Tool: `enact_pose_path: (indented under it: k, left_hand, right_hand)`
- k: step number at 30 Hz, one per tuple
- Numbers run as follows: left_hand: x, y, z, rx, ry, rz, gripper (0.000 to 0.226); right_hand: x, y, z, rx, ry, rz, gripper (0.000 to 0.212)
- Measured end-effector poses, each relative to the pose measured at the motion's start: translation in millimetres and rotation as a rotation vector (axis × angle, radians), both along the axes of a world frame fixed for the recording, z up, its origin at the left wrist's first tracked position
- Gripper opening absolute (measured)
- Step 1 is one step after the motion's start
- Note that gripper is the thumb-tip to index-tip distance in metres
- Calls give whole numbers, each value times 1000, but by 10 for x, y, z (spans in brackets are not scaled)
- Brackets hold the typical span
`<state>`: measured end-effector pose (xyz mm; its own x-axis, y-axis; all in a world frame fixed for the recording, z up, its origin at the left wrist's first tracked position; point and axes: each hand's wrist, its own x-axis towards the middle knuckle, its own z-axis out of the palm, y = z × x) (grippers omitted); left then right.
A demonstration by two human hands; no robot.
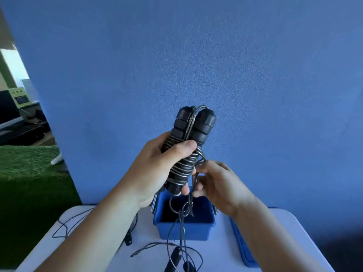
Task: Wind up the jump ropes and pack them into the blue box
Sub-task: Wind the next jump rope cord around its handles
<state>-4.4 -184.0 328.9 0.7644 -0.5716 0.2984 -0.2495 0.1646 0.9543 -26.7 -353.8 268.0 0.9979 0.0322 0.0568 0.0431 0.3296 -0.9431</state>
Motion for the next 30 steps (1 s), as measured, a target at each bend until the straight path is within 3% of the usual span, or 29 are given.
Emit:
enact_pose_path:
  k: [6,10,13,16,20,24,27,30]
  left_hand:
    - [74,64,14,5,83,-14,25]
    - [128,143,6,-2,109,47,22]
    - [170,204,-20,6,130,86,23]
    - [184,196,-53,17,142,75,25]
    - [191,168,-74,12,140,79,28]
    - [206,211,-66,7,162,126,39]
    - [218,240,-50,2,154,157,44]
    - [231,247,-49,-4,149,175,43]
  right_hand:
    - [62,-29,-91,64,-83,17,8]
    - [97,-148,-204,87,-136,-142,5]
    - [91,-248,-331,-231,-186,-239,22]
    - [67,-233,-380,-527,-201,-132,45]
    - [18,-147,-402,-512,-183,89,46]
    - [-39,-291,-559,-485,-117,71,46]
    - [-111,-392,-762,-706,-97,28,40]
    - [-223,-431,-993,-922,-77,7,22]
